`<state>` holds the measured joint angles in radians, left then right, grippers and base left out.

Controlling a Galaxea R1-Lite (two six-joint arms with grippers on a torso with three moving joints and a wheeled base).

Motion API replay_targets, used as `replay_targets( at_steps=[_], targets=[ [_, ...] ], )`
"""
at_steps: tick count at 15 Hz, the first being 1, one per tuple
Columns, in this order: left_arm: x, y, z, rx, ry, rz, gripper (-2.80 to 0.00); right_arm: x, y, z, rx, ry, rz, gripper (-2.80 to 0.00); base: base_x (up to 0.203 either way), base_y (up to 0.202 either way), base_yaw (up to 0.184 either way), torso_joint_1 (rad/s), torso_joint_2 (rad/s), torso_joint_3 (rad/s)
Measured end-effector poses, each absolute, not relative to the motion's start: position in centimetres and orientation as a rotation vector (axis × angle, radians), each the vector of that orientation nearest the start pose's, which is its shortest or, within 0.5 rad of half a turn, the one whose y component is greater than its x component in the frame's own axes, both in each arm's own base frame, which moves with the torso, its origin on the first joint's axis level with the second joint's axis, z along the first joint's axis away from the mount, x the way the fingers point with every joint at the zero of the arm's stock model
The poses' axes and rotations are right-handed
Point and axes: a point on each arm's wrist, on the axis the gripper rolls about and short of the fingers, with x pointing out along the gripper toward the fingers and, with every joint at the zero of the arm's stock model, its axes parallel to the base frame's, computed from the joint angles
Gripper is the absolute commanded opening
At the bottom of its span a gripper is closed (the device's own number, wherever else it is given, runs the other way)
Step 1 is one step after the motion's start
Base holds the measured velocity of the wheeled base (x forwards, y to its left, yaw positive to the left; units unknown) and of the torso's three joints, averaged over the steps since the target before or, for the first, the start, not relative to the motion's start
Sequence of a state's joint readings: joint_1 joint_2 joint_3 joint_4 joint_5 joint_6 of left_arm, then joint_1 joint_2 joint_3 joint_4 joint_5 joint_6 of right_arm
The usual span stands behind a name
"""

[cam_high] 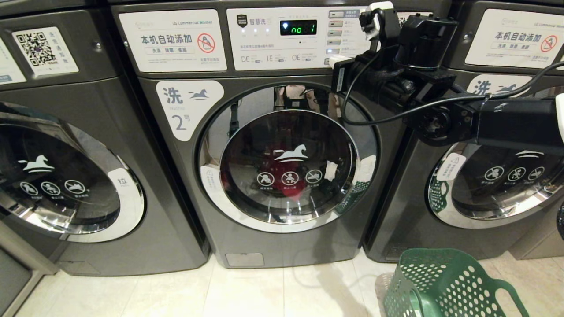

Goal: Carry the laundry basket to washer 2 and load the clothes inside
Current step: Press the washing machine switch

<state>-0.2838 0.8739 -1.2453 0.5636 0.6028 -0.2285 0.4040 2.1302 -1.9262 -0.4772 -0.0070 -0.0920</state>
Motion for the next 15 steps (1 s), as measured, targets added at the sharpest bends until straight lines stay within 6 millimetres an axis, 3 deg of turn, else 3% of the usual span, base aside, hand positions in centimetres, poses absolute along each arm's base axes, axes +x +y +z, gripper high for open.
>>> replay_targets(
  at_steps=[9, 15],
  targets=[
    [3.4, 0.3, 34.6, -0.151, 0.118, 0.335, -2.8, 40.0, 18.0, 32.3, -0.031, -0.288, 0.405, -2.8, 0.0, 0.0, 0.0, 0.0, 0.0, 0.0],
    [3.0, 0.5, 34.6, -0.143, 0.111, 0.334, -2.8, 38.4, 19.3, 31.8, -0.028, -0.251, 0.457, -2.8, 0.0, 0.0, 0.0, 0.0, 0.0, 0.0]
  ],
)
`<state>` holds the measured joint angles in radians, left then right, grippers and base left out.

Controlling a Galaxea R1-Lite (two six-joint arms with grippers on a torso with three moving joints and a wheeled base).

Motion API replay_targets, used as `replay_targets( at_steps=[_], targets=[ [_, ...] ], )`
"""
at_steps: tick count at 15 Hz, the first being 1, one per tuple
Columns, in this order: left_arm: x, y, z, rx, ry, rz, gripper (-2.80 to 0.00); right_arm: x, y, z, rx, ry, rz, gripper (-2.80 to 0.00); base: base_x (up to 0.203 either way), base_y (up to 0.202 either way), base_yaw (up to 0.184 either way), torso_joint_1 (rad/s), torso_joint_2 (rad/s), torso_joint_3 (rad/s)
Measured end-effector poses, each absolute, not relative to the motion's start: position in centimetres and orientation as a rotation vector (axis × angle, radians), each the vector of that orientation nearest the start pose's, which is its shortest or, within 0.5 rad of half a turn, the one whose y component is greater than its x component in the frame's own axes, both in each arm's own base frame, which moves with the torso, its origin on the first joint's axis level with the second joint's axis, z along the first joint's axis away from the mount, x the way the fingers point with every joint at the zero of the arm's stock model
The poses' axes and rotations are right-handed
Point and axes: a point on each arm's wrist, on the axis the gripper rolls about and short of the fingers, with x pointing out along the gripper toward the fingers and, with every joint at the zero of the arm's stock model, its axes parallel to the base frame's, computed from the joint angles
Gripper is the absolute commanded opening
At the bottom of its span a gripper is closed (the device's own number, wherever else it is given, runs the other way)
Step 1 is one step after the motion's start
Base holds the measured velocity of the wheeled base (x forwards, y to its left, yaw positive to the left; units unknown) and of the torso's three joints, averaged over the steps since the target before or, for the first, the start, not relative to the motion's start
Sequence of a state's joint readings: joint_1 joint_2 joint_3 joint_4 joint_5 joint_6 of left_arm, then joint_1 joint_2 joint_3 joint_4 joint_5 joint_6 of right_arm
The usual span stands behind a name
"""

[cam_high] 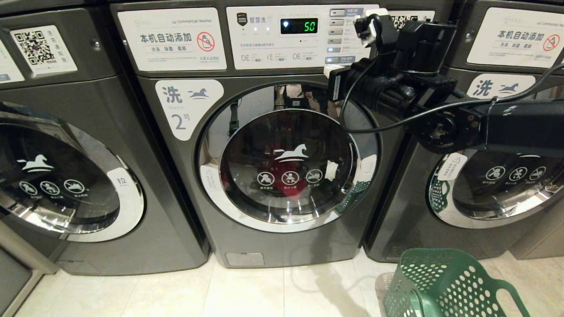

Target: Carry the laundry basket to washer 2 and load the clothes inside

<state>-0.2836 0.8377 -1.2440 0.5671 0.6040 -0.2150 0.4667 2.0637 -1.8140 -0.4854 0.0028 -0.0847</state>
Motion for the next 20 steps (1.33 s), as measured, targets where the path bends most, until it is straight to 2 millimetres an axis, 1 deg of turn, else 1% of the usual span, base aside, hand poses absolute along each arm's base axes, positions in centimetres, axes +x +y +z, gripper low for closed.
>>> replay_targets(
  at_steps=[3, 5, 6, 8, 10, 12, 14, 16, 17, 18, 19, 20],
  targets=[
    [2.8, 0.5, 34.5, -0.145, 0.108, 0.332, -2.8, 37.6, 19.1, 32.4, -0.027, -0.254, 0.457, -2.8, 0.0, 0.0, 0.0, 0.0, 0.0, 0.0],
    [2.9, 0.5, 34.3, -0.14, 0.122, 0.327, -2.8, 36.0, 18.4, 32.6, -0.044, -0.2, 0.461, -2.8, 0.0, 0.0, 0.0, 0.0, 0.0, 0.0],
    [3.1, 0.4, 33.7, -0.132, 0.143, 0.317, -2.8, 34.5, 17.7, 32.8, -0.055, -0.159, 0.459, -2.8, 0.0, 0.0, 0.0, 0.0, 0.0, 0.0],
    [3.6, 0.2, 31.7, -0.094, 0.213, 0.286, -2.8, 30.5, 15.7, 33.3, -0.069, -0.068, 0.425, -2.8, 0.0, 0.0, 0.0, 0.0, 0.0, 0.0],
    [3.9, 0.1, 28.8, -0.053, 0.302, 0.279, -2.8, 25.9, 12.7, 32.2, -0.069, 0.033, 0.334, -2.8, 0.0, 0.0, 0.0, 0.0, 0.0, 0.0],
    [3.7, 0.1, 24.9, -0.016, 0.405, 0.287, -2.8, 20.5, 9.4, 29.6, -0.072, 0.117, 0.228, -2.8, 0.0, 0.0, 0.0, 0.0, 0.0, 0.0],
    [2.8, 0.4, 20.7, 0.017, 0.497, 0.291, -2.8, 14.7, 6.2, 25.9, -0.087, 0.173, 0.13, -2.8, 0.0, 0.0, 0.0, 0.0, 0.0, 0.0],
    [2.0, 0.5, 16.5, 0.031, 0.554, 0.248, -2.8, 9.4, 3.6, 21.8, -0.104, 0.192, 0.098, -2.8, 0.0, 0.0, 0.0, 0.0, 0.0, 0.0],
    [1.8, 0.5, 14.8, 0.038, 0.567, 0.203, -2.8, 7.2, 2.6, 19.5, -0.114, 0.199, 0.122, -2.8, 0.0, 0.0, 0.0, 0.0, 0.0, 0.0],
    [1.6, 0.4, 13.2, 0.047, 0.566, 0.142, -2.8, 5.2, 1.7, 16.7, -0.132, 0.218, 0.161, -2.8, 0.0, 0.0, 0.0, 0.0, 0.0, 0.0],
    [1.4, 0.3, 11.6, 0.063, 0.567, 0.073, -2.8, 3.5, 1.1, 14.3, -0.15, 0.229, 0.207, -2.8, 0.0, 0.0, 0.0, 0.0, 0.0, 0.0],
    [1.3, 0.2, 10.5, 0.073, 0.551, -0.002, -2.8, 2.3, 0.6, 12.4, -0.164, 0.248, 0.263, -2.8, 0.0, 0.0, 0.0, 0.0, 0.0, 0.0]
  ],
)
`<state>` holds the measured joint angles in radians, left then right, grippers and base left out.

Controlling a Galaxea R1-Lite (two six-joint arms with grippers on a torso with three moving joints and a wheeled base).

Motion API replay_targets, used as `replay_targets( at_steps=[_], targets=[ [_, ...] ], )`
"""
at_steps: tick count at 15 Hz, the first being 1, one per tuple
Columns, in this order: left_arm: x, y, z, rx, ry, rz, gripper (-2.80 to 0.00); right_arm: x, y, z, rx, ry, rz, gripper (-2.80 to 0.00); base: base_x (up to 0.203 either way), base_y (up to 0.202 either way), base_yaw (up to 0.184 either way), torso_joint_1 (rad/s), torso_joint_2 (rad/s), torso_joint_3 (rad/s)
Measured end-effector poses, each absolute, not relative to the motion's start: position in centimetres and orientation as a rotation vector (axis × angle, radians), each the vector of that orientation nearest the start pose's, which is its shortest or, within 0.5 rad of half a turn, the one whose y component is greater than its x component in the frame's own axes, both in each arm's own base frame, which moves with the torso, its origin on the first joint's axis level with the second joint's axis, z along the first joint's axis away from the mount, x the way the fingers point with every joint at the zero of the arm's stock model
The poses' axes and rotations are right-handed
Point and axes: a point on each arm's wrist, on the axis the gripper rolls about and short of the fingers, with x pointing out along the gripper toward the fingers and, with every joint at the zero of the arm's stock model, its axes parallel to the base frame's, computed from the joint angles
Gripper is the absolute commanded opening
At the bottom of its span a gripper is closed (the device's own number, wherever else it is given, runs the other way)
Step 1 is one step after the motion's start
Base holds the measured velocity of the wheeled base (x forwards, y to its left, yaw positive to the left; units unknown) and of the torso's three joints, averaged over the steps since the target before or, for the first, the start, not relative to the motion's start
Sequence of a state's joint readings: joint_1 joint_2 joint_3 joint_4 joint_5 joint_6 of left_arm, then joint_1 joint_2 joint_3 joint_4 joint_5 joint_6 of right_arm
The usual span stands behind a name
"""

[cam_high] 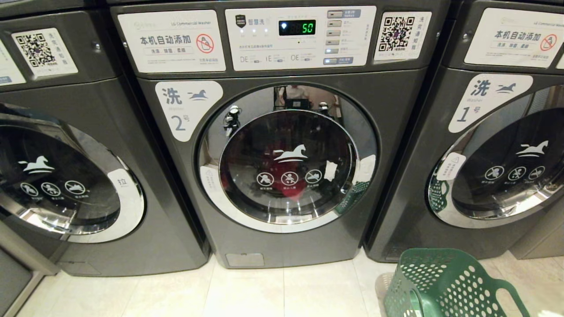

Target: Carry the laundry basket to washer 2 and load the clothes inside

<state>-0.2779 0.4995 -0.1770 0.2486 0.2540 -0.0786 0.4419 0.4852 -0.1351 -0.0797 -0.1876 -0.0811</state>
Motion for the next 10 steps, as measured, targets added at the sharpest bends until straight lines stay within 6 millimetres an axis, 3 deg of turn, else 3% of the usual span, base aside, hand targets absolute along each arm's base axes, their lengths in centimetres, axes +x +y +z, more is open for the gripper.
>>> replay_targets(
  at_steps=[3, 7, 10],
  targets=[
    [0.7, -0.1, 8.8, 0.06, 0.542, -0.183, -2.8, 0.0, -0.1, 8.8, -0.148, 0.366, 0.392, -2.8, 0.0, 0.0, 0.0, 0.0, 0.0, 0.0],
    [0.2, 0.0, 8.4, 0.065, 0.538, -0.01, -2.8, -0.7, -0.1, 8.2, -0.094, 0.377, 0.214, -2.8, 0.0, 0.0, 0.0, 0.0, 0.0, 0.0],
    [-0.3, -0.1, 8.3, 0.087, 0.421, 0.029, -2.8, -0.2, -0.1, 8.3, -0.028, 0.265, 0.168, -2.8, 0.0, 0.0, 0.0, 0.0, 0.0, 0.0]
  ],
)
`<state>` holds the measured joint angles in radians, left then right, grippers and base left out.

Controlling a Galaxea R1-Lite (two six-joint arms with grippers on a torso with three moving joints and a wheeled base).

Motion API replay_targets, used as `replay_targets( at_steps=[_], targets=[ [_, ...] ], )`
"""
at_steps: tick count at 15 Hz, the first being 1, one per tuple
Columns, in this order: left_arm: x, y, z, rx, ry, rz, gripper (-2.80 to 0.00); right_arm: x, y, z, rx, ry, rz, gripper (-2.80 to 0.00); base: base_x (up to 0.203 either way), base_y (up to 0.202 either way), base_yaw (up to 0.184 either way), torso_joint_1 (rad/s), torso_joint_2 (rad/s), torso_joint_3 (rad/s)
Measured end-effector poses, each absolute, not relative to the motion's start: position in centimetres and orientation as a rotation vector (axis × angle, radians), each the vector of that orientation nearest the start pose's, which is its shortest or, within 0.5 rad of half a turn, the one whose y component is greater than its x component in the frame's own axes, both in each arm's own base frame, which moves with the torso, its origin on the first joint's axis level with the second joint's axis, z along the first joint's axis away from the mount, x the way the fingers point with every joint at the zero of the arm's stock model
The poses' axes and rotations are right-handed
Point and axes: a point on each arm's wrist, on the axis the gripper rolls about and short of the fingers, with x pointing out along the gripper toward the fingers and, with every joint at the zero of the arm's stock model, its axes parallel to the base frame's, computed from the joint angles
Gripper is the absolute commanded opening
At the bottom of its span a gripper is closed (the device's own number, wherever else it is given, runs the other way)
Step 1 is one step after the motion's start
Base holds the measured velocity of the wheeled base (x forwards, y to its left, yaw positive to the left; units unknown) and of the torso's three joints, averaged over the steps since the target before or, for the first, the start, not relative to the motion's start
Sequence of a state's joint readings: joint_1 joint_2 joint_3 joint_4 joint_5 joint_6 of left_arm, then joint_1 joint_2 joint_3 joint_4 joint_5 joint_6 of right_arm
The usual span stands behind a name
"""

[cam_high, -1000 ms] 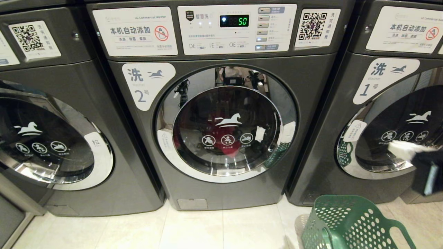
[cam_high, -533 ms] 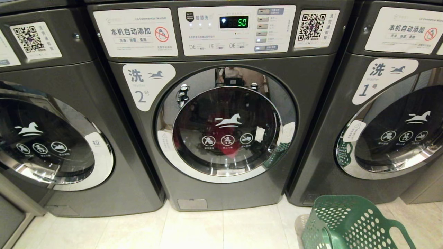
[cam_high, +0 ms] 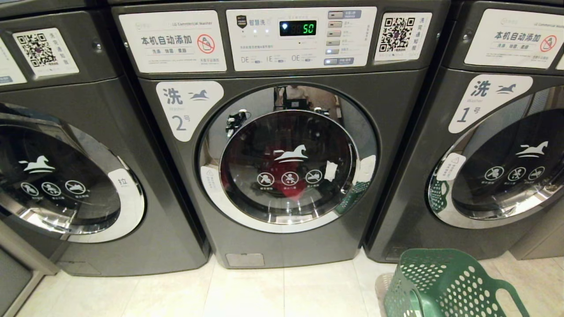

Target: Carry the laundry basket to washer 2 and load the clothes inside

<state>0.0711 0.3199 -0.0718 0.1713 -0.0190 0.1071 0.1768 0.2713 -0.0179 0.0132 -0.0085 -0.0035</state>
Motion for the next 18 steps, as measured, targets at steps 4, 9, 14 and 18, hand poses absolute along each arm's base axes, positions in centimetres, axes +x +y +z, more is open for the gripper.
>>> replay_targets(
  at_steps=[4, 9, 14, 18],
  targets=[
    [-0.4, -0.1, 8.1, 0.083, 0.361, 0.04, -2.8, -0.5, 0.0, 8.0, -0.068, 0.271, 0.042, -2.8, 0.0, 0.0, 0.0, 0.0, 0.0, 0.0],
    [-0.4, -0.1, 8.0, 0.096, 0.341, 0.036, -2.8, -2.0, 0.0, 7.7, -0.099, 0.082, 0.012, -2.8, 0.0, 0.0, 0.0, 0.0, 0.0, 0.0],
    [-0.4, -0.1, 7.9, 0.091, 0.33, 0.03, -2.8, -2.4, 0.1, 7.5, -0.106, 0.031, 0.012, -2.8, 0.0, 0.0, 0.0, 0.0, 0.0, 0.0],
    [-0.7, -0.1, 7.9, 0.094, 0.284, -0.011, -2.8, -2.4, 0.1, 7.5, -0.125, 0.028, 0.016, -2.8, 0.0, 0.0, 0.0, 0.0, 0.0, 0.0]
  ],
)
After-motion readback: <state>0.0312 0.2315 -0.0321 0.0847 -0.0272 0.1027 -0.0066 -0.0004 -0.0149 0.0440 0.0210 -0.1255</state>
